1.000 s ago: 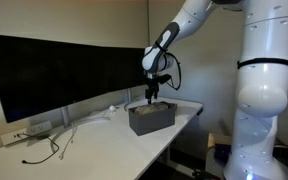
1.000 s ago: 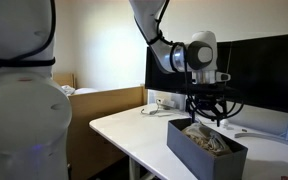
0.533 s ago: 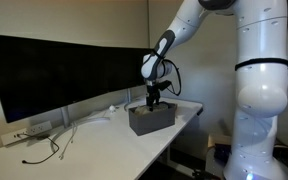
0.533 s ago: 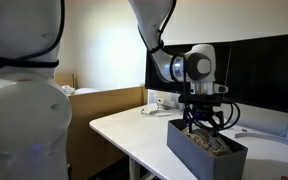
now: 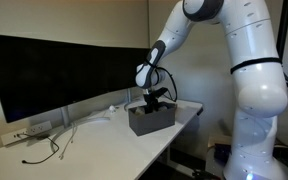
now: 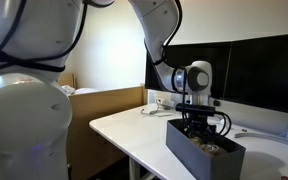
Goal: Remove the cloth from the box
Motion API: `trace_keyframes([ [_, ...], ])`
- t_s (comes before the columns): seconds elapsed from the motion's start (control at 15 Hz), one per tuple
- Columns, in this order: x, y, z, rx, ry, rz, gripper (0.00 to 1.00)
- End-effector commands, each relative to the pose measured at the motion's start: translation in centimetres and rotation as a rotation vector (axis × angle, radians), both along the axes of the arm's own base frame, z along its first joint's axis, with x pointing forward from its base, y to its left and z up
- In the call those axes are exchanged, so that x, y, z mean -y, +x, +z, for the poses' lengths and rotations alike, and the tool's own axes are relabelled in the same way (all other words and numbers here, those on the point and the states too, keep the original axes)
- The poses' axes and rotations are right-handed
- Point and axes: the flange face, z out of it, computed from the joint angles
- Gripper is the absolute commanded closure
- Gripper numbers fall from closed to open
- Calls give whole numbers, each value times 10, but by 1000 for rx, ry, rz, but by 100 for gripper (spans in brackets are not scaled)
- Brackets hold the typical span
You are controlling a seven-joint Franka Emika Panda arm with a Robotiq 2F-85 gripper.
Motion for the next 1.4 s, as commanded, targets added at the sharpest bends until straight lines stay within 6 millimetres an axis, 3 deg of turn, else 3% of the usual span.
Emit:
trace_keyframes([
  [0.0,-5,2,7,-64,15,-19,47],
  [0.4,-10,-7,17,-167,49,-51,86],
  [0.53,-17,-12,20,-190,62,-54,94],
  [0.87,-33,-14,55,-148,12,-55,91],
  [1.33,-51,-16,147,4,-129,-1,91],
])
